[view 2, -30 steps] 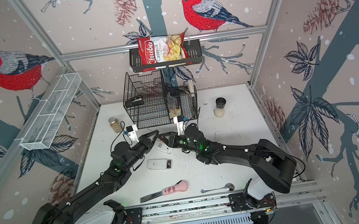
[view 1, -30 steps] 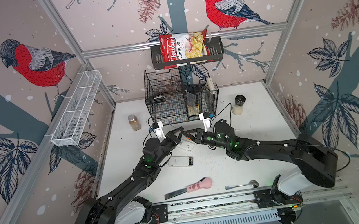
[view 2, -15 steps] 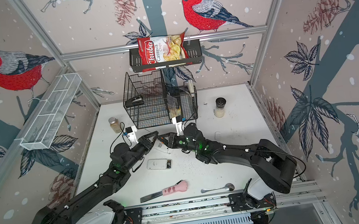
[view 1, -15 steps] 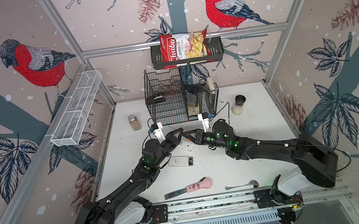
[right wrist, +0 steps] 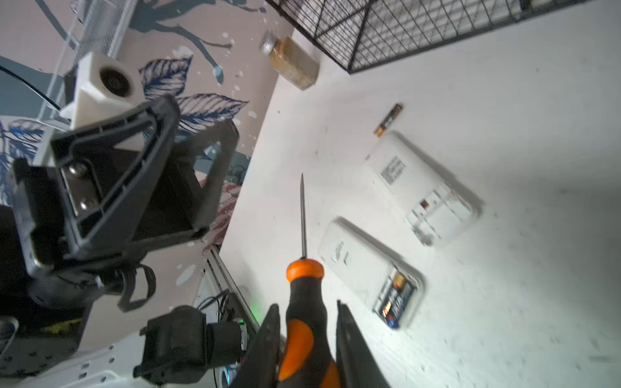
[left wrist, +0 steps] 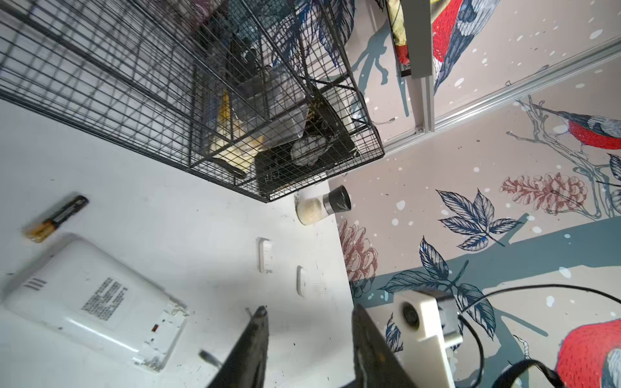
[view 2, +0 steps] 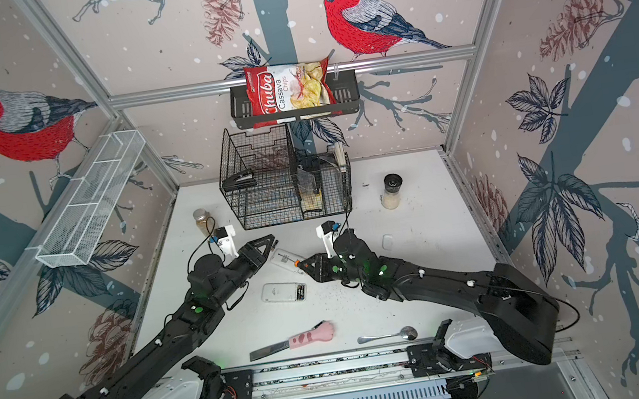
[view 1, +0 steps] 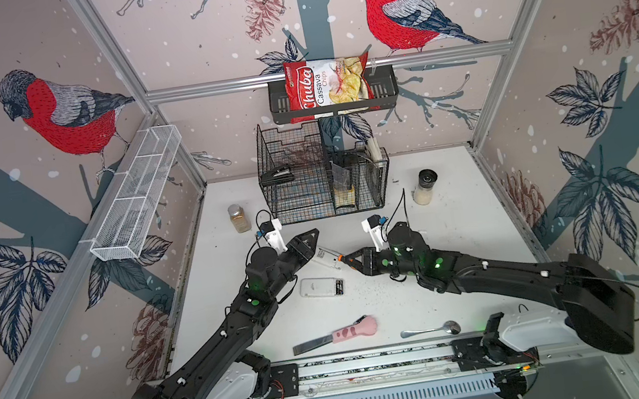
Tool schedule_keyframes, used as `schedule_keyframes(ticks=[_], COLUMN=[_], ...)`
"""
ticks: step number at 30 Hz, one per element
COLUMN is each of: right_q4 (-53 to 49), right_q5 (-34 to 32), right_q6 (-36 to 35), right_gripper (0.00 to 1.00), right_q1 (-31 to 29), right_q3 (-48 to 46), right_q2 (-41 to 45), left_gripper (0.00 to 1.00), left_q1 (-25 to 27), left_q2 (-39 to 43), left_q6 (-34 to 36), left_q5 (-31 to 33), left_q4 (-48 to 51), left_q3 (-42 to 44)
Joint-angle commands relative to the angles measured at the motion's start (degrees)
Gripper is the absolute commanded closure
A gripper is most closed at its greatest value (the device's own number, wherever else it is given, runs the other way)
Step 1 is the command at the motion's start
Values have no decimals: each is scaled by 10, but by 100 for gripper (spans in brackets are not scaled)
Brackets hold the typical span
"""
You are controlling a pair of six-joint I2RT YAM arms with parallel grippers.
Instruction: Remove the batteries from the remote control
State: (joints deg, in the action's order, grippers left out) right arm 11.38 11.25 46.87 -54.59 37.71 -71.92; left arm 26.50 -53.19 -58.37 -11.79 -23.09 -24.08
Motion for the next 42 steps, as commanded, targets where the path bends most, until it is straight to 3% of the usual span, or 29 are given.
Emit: schedule_keyframes(ticks=[1,8,19,28,42], right_q4=[-103,-179,-194,-169,-115], right_q5=[-28,-27,20,28,31], right_q6=[-23,-11,3,5,-4], right_gripper=[100,100,100,100,100], right_q1=[-6,-29,-80,-78,-19], right_q3=[-10,-17,6,6,-9], right_q2=[42,71,7,-48,-59], left_gripper=[62,75,77,66,54], left_q1=[-13,-21,-21,-21,-21], left_q2=[8,-60,-148,-165,-164], left_q6=[36,69,113,130,140], left_q5=[2,-15,-18,-12,-9], left_q4=[86,154,196,215,230], left_q3=[-3,-24,-42,-33,-36])
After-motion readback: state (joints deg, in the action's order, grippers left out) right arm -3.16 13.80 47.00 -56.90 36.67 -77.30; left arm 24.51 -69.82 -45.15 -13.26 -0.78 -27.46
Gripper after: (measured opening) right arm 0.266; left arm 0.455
